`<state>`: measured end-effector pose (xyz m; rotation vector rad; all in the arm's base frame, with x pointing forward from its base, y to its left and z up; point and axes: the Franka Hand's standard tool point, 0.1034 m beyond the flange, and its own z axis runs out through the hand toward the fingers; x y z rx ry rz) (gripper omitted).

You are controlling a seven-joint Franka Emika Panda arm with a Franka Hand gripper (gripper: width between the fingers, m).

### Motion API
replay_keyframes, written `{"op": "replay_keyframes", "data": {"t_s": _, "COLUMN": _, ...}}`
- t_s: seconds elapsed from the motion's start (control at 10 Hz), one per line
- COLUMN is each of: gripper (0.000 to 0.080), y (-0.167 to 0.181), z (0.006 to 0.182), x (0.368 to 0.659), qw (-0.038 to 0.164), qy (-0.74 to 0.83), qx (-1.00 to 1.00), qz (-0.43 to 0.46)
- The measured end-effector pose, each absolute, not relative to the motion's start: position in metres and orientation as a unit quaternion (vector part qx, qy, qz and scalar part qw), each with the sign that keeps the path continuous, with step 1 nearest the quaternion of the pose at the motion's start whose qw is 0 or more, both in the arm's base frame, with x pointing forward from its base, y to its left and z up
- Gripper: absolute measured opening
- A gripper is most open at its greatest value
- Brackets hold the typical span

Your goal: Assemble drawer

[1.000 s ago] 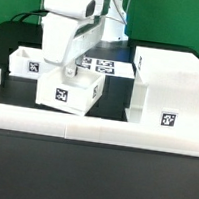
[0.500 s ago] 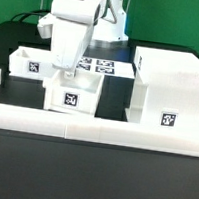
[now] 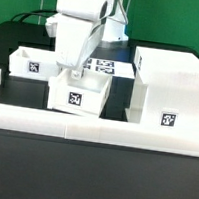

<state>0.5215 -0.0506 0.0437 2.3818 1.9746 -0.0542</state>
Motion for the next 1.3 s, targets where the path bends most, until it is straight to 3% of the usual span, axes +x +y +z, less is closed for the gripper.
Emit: {"op": "replay_keyframes", "data": {"t_s": 1.3, "gripper": 0.0046, "y": -0.035, "z": 0.03, "x": 0.524, "qw": 0.026, "qy": 0.674, "qx": 0.738, "qz": -0.009}}
